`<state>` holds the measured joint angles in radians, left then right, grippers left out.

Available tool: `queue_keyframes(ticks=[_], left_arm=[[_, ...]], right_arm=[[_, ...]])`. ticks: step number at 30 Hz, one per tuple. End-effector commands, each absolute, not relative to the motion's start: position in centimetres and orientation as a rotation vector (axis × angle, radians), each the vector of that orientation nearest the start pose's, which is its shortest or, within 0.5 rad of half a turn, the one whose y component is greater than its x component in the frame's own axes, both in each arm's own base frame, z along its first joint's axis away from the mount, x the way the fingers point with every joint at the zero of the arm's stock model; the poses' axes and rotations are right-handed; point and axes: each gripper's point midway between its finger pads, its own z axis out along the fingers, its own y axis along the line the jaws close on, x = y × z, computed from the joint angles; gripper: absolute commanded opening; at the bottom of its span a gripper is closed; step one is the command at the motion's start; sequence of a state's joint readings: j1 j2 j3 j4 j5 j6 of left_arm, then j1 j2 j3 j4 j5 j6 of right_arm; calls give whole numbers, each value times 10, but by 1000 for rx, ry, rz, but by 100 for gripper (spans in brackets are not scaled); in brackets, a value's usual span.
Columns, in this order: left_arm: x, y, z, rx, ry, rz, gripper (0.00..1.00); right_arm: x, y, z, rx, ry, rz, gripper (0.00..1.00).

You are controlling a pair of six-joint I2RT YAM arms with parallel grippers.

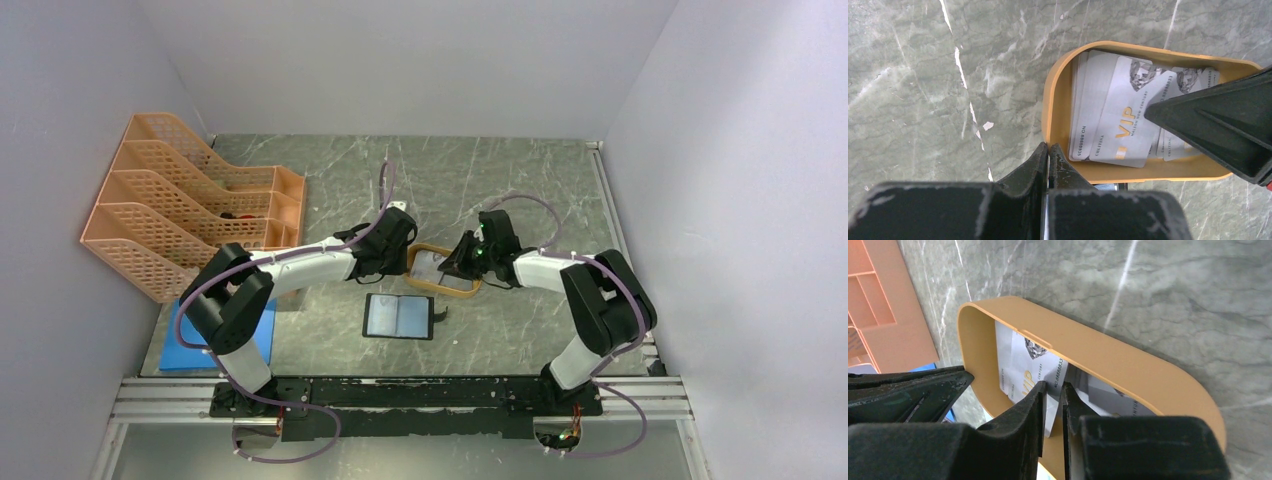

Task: Put the credit cards into the card holder
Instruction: Pick up the credit card from the storage box.

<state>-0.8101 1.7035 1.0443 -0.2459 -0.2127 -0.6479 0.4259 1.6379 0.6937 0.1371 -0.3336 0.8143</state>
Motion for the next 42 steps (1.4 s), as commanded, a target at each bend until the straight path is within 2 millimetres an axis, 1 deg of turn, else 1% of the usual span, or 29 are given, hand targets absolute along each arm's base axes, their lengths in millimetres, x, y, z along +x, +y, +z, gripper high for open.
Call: queue_keyframes(ticks=[1, 7, 16, 20, 22, 25, 27, 30, 34, 39, 42], left_arm=[[291, -283, 40, 105, 2522, -347, 5], [291, -285, 40, 106, 2524, -357, 5], [292, -286, 41, 109, 2523, -359, 5], [293, -287, 42, 108, 2521, -368, 5], [293, -288, 42, 106, 2521, -370, 5], [293, -288, 43, 106, 2520, -371, 5], [293, -288, 43, 106, 2519, -371, 5], [294, -288, 44, 104, 2516, -368, 5], [295, -287, 45, 93, 2514, -357, 5], [297, -286, 48, 77, 2506, -351, 5], [299, -286, 51, 64, 2499, -349, 5]], right_arm=[[288, 208, 13, 391, 2583, 866, 18], [290, 209, 21, 383, 2558, 898, 17], [292, 223, 51, 364, 2476, 1043, 9], [293, 227, 61, 369, 2462, 1076, 6], [292, 228, 63, 371, 2466, 1086, 5], [291, 230, 65, 383, 2471, 1104, 0], [290, 231, 65, 393, 2478, 1120, 0], [287, 234, 66, 430, 2495, 1151, 0], [287, 237, 79, 520, 2503, 1190, 0], [289, 231, 97, 667, 2483, 1225, 0], [290, 223, 107, 759, 2463, 1232, 0]])
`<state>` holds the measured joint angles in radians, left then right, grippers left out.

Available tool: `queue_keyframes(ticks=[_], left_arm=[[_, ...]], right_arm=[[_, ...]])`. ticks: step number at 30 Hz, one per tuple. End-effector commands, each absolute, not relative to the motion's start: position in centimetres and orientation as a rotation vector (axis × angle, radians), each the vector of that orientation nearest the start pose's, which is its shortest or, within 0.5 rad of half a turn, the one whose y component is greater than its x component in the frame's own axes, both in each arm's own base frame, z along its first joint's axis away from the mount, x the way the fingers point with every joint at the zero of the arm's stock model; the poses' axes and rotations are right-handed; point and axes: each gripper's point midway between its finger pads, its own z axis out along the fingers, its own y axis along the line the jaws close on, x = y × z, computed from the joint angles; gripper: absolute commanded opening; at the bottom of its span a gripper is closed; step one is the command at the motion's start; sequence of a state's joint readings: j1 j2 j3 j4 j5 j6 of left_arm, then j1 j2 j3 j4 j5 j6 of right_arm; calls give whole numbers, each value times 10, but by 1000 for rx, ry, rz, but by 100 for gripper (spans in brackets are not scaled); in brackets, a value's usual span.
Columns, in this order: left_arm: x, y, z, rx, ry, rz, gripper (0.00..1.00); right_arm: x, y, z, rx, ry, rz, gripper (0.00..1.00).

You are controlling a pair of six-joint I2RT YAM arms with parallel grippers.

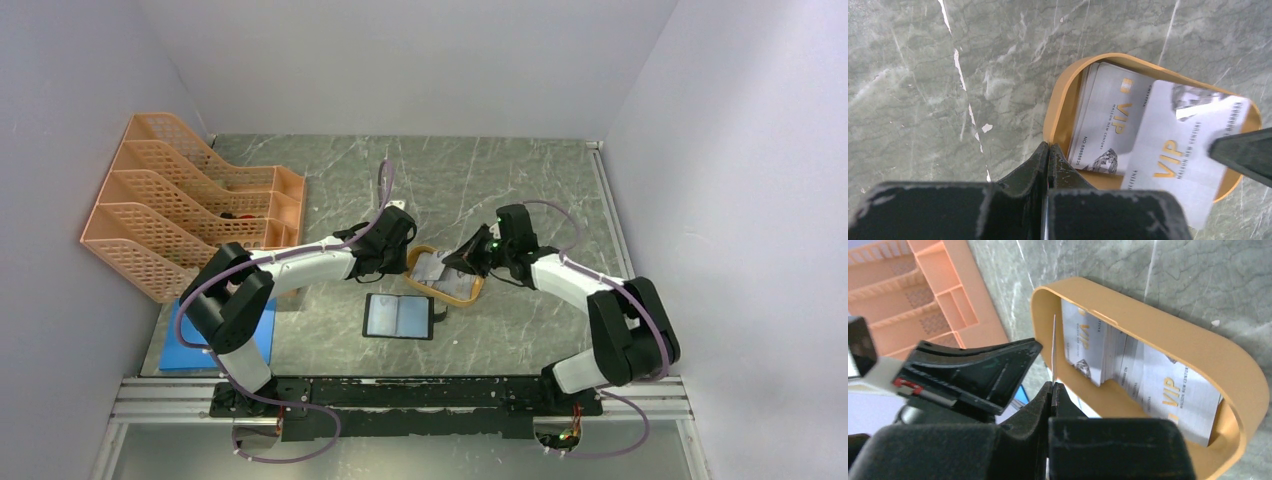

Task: Put the credit cards into the card holder
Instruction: Pick up the credit card from the storage box, then insert the credit card into the card holder.

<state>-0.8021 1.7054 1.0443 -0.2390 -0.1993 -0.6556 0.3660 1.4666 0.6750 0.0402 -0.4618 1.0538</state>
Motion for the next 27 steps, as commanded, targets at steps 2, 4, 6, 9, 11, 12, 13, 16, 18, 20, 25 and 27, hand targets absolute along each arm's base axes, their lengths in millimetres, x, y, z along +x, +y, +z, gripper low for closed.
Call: queue_keyframes(ticks=[2, 4, 6, 9, 11, 12, 13, 16, 18, 20, 25, 27], left_arm=[[301, -287, 51, 49, 2500, -351, 5], [302, -289, 51, 27, 2502, -354, 5], [304, -290, 50, -1, 2506, -360, 5], [310, -295, 51, -44, 2506, -376, 5], [314, -300, 51, -62, 2506, -388, 5], [316, -303, 50, -71, 2506, -396, 5], [318, -307, 50, -79, 2507, -407, 5], [324, -318, 50, -93, 2508, -435, 5], [329, -322, 53, -91, 2506, -437, 5], [333, -324, 60, -84, 2490, -440, 5], [336, -325, 92, -46, 2444, -484, 29], [336, -324, 108, -34, 2423, -501, 41]], right_arm=[[293, 215, 118, 800, 2428, 1247, 0], [296, 207, 127, 833, 2403, 1254, 0], [300, 200, 137, 858, 2372, 1273, 0], [305, 189, 156, 855, 2325, 1290, 0], [309, 182, 168, 813, 2311, 1255, 0], [310, 179, 173, 787, 2307, 1226, 0], [311, 177, 179, 741, 2305, 1196, 0], [309, 168, 187, 592, 2314, 1088, 0], [302, 164, 189, 482, 2328, 1042, 0], [291, 164, 188, 355, 2344, 1019, 0], [253, 171, 175, 136, 2396, 1027, 0], [241, 181, 174, 66, 2391, 1061, 0]])
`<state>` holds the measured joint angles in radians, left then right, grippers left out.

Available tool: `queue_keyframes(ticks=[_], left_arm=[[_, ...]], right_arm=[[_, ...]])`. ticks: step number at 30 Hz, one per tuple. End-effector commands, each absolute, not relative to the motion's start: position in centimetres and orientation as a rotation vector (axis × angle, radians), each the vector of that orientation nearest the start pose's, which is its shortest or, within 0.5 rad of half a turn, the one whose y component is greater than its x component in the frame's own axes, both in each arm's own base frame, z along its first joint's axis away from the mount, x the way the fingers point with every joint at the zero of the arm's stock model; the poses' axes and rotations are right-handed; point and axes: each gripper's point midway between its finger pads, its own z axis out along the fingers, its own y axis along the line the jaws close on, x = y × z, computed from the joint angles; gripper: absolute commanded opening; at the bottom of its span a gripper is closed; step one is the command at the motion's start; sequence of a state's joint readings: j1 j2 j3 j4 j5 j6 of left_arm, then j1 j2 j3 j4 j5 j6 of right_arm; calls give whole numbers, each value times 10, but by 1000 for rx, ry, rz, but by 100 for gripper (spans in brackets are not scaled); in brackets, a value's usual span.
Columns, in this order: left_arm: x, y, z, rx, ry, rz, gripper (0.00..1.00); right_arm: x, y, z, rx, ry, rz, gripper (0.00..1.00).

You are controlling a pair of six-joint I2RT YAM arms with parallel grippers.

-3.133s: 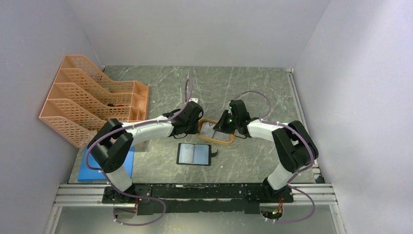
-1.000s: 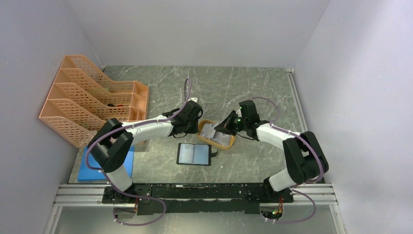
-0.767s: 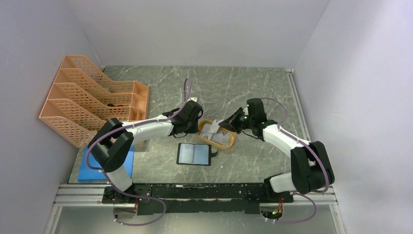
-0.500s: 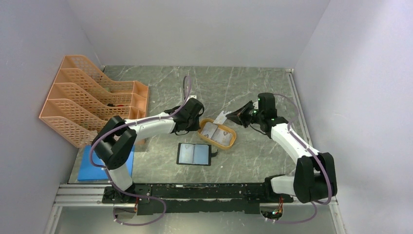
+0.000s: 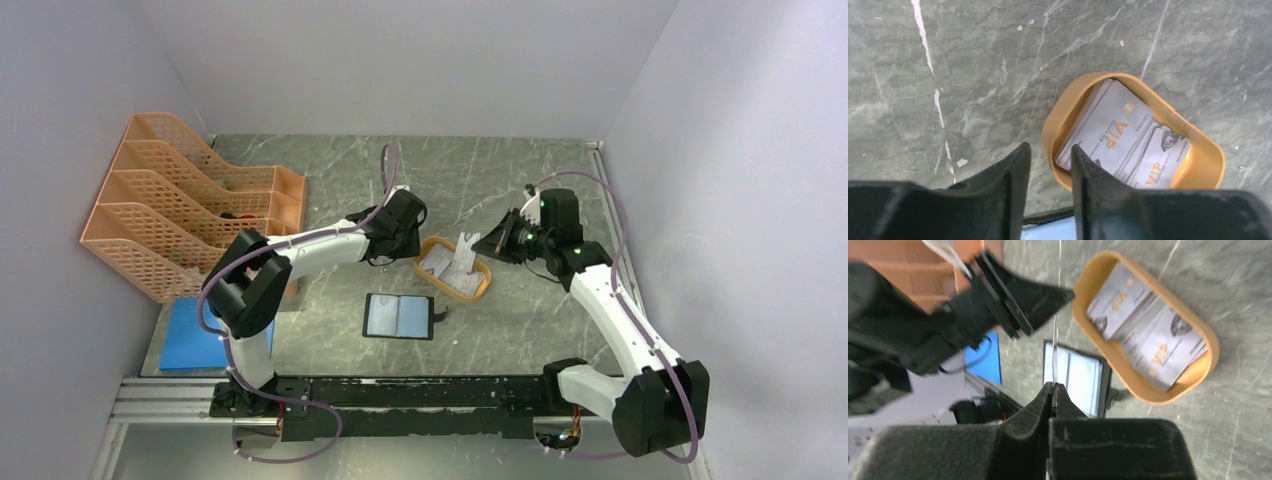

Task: Put the credit cards into the card holder
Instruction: Insert the credit card into the card holder.

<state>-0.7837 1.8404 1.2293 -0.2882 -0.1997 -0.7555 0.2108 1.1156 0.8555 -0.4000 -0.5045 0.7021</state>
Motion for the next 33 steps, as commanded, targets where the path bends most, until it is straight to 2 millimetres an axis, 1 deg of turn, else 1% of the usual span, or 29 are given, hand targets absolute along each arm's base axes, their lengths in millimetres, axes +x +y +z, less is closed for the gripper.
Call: queue_keyframes(ticks=[1, 4, 6, 7, 9, 11, 15, 17, 19, 22, 23, 25, 28, 31, 33], left_arm=[[334, -322, 115, -31, 2416, -502, 46], [327, -310, 142, -29, 2393, -499, 54], [316, -294, 156, -32, 2371, -486, 56], [308, -283, 169, -36, 2340, -493, 57], [292, -262, 177, -31, 2308, -489, 57], [274, -243, 178, -10, 2282, -504, 56], [235, -215, 161, 60, 2253, -569, 54], [222, -202, 149, 64, 2250, -576, 54], [214, -192, 137, 53, 2248, -577, 53], [208, -183, 119, 23, 2261, -566, 50], [208, -181, 113, 12, 2273, -555, 47], [208, -177, 99, -13, 2316, -507, 43], [208, -173, 82, -41, 2387, -439, 36], [207, -172, 71, -73, 2422, -421, 35], [205, -174, 66, -86, 2425, -445, 35]], right_arm=[[235, 186, 174, 36, 2391, 1080, 0], [219, 212, 171, -76, 2395, 1133, 0], [207, 233, 168, -157, 2393, 1185, 0], [201, 244, 167, -193, 2384, 1221, 0], [192, 262, 163, -245, 2370, 1286, 0], [186, 274, 154, -279, 2374, 1319, 0], [175, 291, 129, -323, 2418, 1359, 0], [174, 295, 116, -292, 2449, 1372, 0], [173, 299, 104, -250, 2473, 1376, 0], [172, 308, 90, -195, 2493, 1396, 0], [171, 310, 82, -175, 2515, 1396, 0], [169, 314, 74, -153, 2539, 1403, 0], [169, 314, 61, -104, 2571, 1392, 0], [170, 312, 54, -67, 2587, 1366, 0], [169, 309, 50, -44, 2592, 1354, 0]])
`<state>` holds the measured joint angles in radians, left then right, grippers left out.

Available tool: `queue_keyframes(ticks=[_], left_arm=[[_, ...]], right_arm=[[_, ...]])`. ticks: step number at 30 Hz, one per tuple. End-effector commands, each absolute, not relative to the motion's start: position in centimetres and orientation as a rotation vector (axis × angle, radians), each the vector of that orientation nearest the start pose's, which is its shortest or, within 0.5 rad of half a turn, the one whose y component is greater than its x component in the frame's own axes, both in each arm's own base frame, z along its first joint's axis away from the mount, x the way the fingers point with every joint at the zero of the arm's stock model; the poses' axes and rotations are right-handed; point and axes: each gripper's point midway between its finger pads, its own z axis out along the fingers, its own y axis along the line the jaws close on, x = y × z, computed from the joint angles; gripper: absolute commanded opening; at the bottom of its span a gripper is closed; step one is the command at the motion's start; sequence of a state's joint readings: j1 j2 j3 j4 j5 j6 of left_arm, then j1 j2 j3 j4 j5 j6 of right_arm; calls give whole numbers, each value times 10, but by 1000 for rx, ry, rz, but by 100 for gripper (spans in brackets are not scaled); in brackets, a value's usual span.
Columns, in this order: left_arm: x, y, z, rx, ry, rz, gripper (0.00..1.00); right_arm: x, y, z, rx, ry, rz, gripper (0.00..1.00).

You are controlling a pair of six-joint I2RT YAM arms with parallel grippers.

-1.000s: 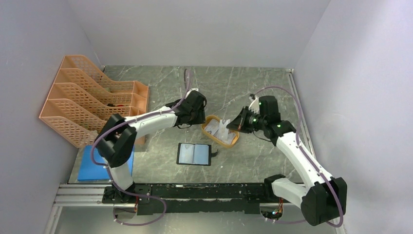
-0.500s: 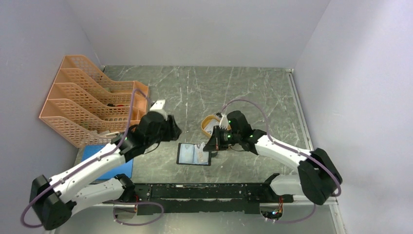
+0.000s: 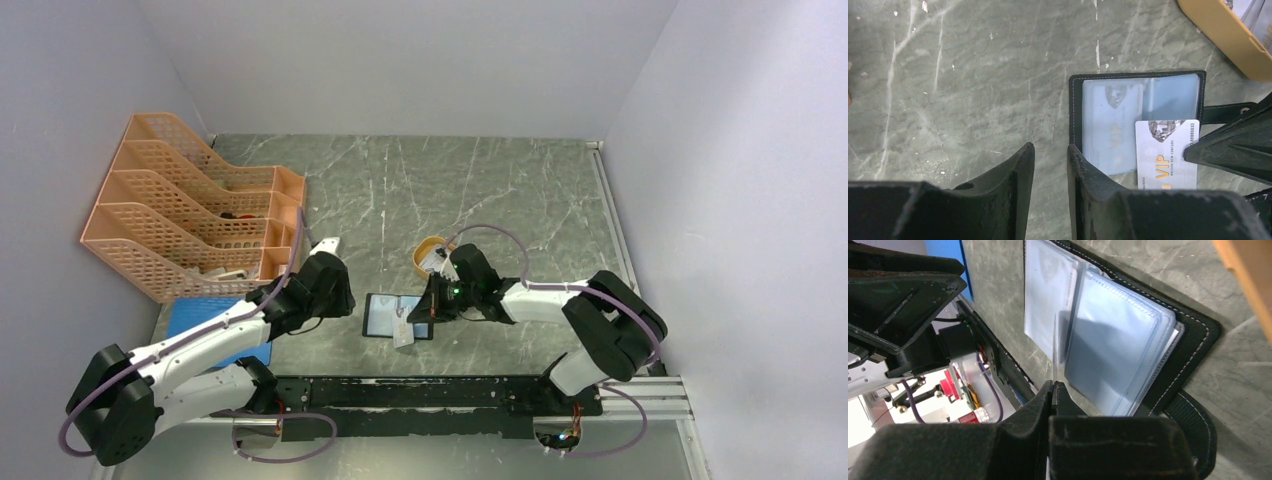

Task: Put the credit cards into the card holder
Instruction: Insert the credit card into the card holder.

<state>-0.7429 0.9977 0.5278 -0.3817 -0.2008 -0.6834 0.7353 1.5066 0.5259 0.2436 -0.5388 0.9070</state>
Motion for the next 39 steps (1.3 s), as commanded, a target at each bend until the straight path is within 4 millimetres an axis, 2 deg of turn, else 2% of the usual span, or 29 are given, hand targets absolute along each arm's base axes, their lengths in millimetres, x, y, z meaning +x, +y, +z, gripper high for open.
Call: queue_keyframes(ticks=[1, 14, 29, 39], left_arm=[[202, -174, 62, -89, 2430, -459, 35], [192, -178, 39, -97, 2484, -495, 33], [182, -180, 24, -97, 2521, -531, 33], [179, -179, 21, -93, 2529, -536, 33]], right_arm=[[169, 307, 48, -31, 2596, 1343, 0], [171, 297, 37, 53, 2628, 1329, 0], [179, 309, 35, 77, 2625, 1415, 0], [194, 307, 35, 98, 2585, 1350, 0]])
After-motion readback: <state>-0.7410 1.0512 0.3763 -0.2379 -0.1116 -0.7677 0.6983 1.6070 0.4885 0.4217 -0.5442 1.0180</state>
